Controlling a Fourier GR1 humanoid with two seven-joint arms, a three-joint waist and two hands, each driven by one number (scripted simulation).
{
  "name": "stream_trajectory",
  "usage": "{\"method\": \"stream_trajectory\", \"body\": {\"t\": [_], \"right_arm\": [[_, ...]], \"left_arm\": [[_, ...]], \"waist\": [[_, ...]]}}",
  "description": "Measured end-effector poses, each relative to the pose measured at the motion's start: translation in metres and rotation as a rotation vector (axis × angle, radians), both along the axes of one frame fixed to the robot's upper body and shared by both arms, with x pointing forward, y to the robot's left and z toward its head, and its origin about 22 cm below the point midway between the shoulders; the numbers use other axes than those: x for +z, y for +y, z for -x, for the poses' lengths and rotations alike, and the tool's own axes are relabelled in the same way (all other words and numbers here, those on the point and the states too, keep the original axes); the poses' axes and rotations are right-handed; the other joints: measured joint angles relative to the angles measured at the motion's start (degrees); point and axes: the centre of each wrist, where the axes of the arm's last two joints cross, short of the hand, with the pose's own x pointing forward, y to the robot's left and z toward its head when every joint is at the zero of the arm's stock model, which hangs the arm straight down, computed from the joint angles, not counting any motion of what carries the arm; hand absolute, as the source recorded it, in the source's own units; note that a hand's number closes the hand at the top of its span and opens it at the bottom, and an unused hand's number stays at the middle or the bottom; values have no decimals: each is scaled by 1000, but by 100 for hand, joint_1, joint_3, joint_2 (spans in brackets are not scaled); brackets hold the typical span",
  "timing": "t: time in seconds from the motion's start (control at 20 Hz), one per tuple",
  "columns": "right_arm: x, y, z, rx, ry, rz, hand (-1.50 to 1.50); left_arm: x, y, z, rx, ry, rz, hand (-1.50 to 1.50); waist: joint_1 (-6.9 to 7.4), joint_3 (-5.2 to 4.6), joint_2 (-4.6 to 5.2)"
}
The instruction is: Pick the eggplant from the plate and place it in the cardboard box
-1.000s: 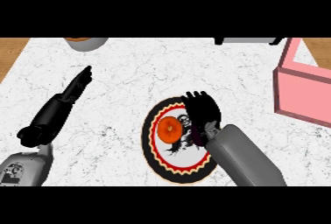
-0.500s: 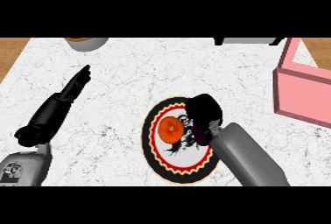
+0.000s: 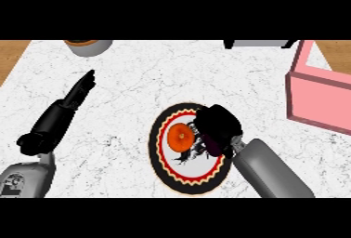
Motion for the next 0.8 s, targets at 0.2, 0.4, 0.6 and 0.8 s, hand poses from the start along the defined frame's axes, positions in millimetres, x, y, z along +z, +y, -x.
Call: {"method": "stream_trajectory", "body": {"t": [0.2, 0.4, 0.6, 0.8], "right_arm": [[-4, -28, 32, 214, 34, -152, 150], [13, -75, 57, 340, -6, -279, 150], [50, -114, 79, 422, -122, -355, 150], [90, -149, 95, 408, -205, -444, 150]], "left_arm": [[-3, 4, 2, 28, 9, -1, 0], [-5, 5, 5, 35, 8, 2, 0], [-5, 10, 6, 37, 8, 0, 0], [-5, 13, 7, 28, 6, -1, 0]], "waist": [[-153, 16, -20], [-209, 26, -5], [-227, 28, 3], [-182, 27, 18]]}}
